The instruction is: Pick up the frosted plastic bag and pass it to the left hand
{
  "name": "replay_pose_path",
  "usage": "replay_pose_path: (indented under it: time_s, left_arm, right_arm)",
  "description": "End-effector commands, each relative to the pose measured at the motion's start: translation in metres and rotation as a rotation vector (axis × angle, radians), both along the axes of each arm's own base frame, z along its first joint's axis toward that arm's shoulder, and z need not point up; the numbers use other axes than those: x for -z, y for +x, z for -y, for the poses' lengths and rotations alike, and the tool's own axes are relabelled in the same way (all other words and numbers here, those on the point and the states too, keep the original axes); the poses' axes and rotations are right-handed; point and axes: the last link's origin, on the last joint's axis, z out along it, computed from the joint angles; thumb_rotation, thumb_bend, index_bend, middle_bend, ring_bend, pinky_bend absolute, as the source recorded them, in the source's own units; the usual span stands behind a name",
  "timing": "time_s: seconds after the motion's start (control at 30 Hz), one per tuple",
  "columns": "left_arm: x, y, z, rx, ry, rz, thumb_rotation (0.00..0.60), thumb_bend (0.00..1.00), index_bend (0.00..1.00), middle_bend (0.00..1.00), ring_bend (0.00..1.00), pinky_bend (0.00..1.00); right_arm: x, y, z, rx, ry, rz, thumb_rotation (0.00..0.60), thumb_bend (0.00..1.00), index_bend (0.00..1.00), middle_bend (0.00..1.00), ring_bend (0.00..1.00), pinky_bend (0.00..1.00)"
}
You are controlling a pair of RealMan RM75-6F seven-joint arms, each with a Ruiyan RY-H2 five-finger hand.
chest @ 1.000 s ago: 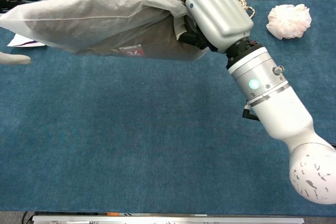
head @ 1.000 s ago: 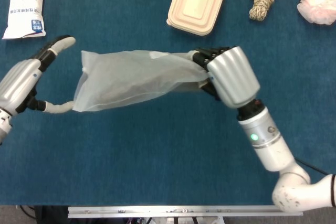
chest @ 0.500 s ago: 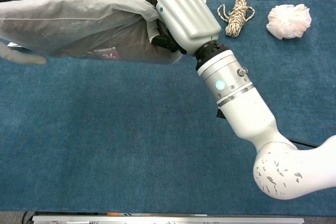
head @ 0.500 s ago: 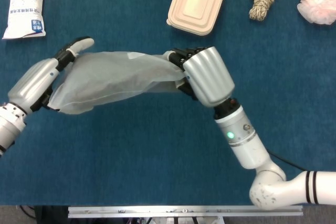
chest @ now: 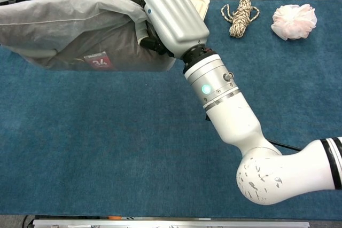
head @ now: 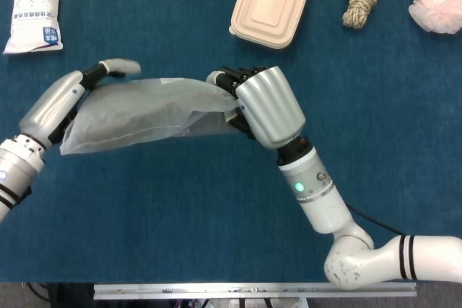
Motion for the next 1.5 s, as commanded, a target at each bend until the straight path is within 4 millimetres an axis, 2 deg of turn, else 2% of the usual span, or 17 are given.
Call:
replay_pose_path:
  time_s: [0.03,0.1,0.2,0.23,0.27,0.37,0.43,0.53,0.63,0.73,0.87,1.2,1.37,1.5]
  left_arm:
    - [0.001,0.000,-0.001,-0.017,0.005,0.006,0.600,0.17,0.50,0.45,0.46,0.67]
    - [0.001,-0.002,-0.002,-0.037,0.009,0.011,0.600,0.17,0.58,0.57,0.55,0.74]
    - [0.000,-0.006,-0.004,-0.072,-0.005,0.017,0.600,0.18,0.67,0.73,0.67,0.84]
    - [-0.001,-0.007,-0.004,-0.079,-0.009,0.019,0.600,0.19,0.68,0.76,0.70,0.87]
    - [-0.002,-0.009,-0.005,-0.085,-0.011,0.019,0.600,0.20,0.70,0.78,0.71,0.88]
    - [-0.005,-0.013,-0.005,-0.096,-0.008,0.028,0.600,0.23,0.73,0.81,0.72,0.90]
    - [-0.007,-0.014,-0.005,-0.103,-0.004,0.042,0.600,0.25,0.75,0.82,0.73,0.91]
    - [-0.013,-0.018,-0.006,-0.119,0.011,0.064,0.600,0.29,0.76,0.84,0.74,0.92]
    - [-0.017,-0.022,-0.006,-0.135,0.020,0.080,0.600,0.31,0.77,0.85,0.75,0.92]
    - [-0.025,-0.026,-0.007,-0.153,0.028,0.097,0.600,0.32,0.78,0.86,0.75,0.93]
    - [-0.036,-0.030,-0.008,-0.167,0.037,0.131,0.600,0.32,0.78,0.86,0.75,0.93]
    - [-0.060,-0.041,-0.001,-0.178,0.063,0.197,0.600,0.32,0.79,0.87,0.76,0.93]
    - [-0.065,-0.044,0.003,-0.171,0.058,0.205,0.600,0.32,0.79,0.87,0.76,0.93]
    - [-0.066,-0.044,0.004,-0.166,0.057,0.209,0.600,0.32,0.79,0.87,0.76,0.93]
  right_arm:
    - [0.002,-0.001,-0.001,-0.004,0.008,-0.011,0.600,1.00,0.89,0.85,0.84,1.00]
    - [0.001,-0.004,-0.003,-0.006,0.020,-0.012,0.600,0.98,0.83,0.80,0.81,0.99]
    - [-0.002,-0.007,-0.005,-0.002,0.039,-0.016,0.600,0.94,0.63,0.71,0.72,0.92]
    - [-0.003,-0.008,-0.005,-0.001,0.040,-0.020,0.600,0.93,0.54,0.67,0.67,0.87]
    - [-0.005,-0.009,-0.006,0.001,0.045,-0.025,0.600,0.92,0.49,0.63,0.63,0.83]
    - [-0.012,-0.012,-0.007,0.010,0.048,-0.039,0.600,0.89,0.29,0.49,0.45,0.63]
    - [-0.017,-0.014,-0.007,0.015,0.044,-0.049,0.600,0.86,0.15,0.39,0.31,0.46]
    - [-0.026,-0.017,-0.007,0.024,0.049,-0.073,0.600,0.77,0.03,0.29,0.20,0.27]
    - [-0.036,-0.020,-0.008,0.024,0.051,-0.090,0.600,0.63,0.00,0.21,0.12,0.20]
    - [-0.049,-0.027,-0.009,0.035,0.048,-0.111,0.600,0.45,0.00,0.16,0.07,0.19]
    - [-0.073,-0.043,-0.011,0.050,0.024,-0.152,0.600,0.32,0.00,0.14,0.06,0.19]
    - [-0.142,-0.110,-0.022,0.130,-0.076,-0.306,0.600,0.30,0.00,0.13,0.05,0.19]
    - [-0.164,-0.135,-0.028,0.175,-0.105,-0.333,0.600,0.30,0.00,0.13,0.05,0.19]
    - [-0.172,-0.146,-0.033,0.196,-0.103,-0.345,0.600,0.30,0.00,0.13,0.05,0.19]
